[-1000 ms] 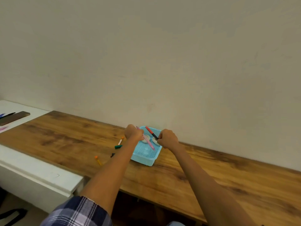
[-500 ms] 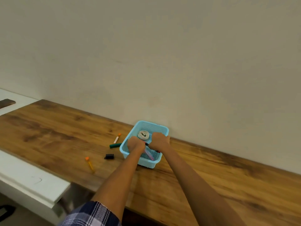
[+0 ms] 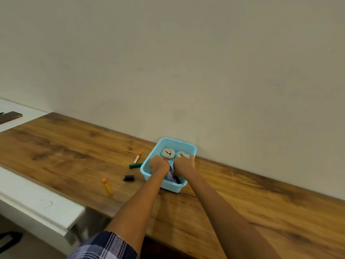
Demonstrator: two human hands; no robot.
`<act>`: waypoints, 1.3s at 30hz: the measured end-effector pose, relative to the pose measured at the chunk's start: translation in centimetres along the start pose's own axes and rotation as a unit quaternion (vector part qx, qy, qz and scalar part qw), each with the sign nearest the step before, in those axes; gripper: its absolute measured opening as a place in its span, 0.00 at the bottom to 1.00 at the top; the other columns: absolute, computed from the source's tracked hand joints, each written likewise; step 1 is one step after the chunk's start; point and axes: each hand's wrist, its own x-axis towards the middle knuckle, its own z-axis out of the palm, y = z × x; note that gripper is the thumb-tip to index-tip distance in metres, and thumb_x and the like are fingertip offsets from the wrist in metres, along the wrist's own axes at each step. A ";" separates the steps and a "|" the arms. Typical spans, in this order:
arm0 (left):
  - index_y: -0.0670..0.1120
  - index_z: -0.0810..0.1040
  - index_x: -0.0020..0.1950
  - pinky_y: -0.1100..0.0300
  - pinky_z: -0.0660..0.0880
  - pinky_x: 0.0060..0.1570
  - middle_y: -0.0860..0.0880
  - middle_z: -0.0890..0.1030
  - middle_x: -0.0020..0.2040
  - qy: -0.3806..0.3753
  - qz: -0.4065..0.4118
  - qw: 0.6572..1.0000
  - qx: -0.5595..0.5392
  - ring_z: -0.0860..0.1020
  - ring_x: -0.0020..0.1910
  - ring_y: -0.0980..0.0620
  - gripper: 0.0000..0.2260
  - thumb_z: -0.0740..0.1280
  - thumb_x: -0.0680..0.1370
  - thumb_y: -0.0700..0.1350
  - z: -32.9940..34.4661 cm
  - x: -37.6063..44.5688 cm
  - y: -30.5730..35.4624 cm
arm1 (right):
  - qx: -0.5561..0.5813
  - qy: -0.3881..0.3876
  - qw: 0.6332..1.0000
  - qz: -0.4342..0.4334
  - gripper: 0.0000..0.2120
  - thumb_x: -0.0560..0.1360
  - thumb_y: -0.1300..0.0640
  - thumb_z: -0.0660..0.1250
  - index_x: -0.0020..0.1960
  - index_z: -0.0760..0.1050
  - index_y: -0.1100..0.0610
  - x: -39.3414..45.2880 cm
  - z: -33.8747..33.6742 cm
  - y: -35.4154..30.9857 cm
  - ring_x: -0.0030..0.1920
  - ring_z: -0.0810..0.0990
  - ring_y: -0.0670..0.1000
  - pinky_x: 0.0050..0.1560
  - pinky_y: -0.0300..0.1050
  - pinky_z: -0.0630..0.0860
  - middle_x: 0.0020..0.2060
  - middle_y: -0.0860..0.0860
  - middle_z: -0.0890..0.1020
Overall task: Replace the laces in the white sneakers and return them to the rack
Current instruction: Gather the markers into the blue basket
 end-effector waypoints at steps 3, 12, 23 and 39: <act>0.39 0.75 0.59 0.58 0.75 0.53 0.42 0.78 0.59 0.004 0.012 1.000 0.003 0.77 0.58 0.46 0.10 0.59 0.80 0.37 -0.7 -0.5 0.4 | -0.018 -0.004 1.000 -0.011 0.16 0.76 0.59 0.62 0.33 0.60 0.54 -0.2 0.1 -0.5 0.42 0.70 0.51 0.64 0.52 0.59 0.29 0.47 0.66; 0.34 0.77 0.53 0.56 0.74 0.47 0.38 0.79 0.55 0.102 0.078 0.991 -0.029 0.78 0.54 0.42 0.09 0.58 0.79 0.33 -7.2 0.1 -0.5 | 0.050 0.110 0.992 -0.033 0.05 0.78 0.58 0.59 0.47 0.74 0.55 -0.5 -4.1 -3.6 0.52 0.78 0.54 0.66 0.54 0.59 0.43 0.50 0.80; 0.42 0.75 0.50 0.61 0.72 0.46 0.47 0.77 0.46 -0.046 -0.002 0.996 0.083 0.79 0.48 0.51 0.16 0.71 0.73 0.54 -10.7 0.6 -8.9 | -0.116 0.119 0.978 -0.125 0.07 0.76 0.59 0.62 0.50 0.76 0.51 1.4 -3.5 -12.3 0.55 0.77 0.51 0.53 0.44 0.69 0.51 0.49 0.80; 0.40 0.75 0.53 0.57 0.73 0.50 0.42 0.78 0.55 0.106 0.081 0.989 0.061 0.77 0.55 0.46 0.05 0.63 0.79 0.38 -9.4 3.4 -9.0 | -0.012 0.125 0.989 -0.084 0.04 0.77 0.59 0.60 0.47 0.73 0.52 4.5 -3.7 -12.9 0.54 0.78 0.53 0.54 0.48 0.67 0.50 0.51 0.81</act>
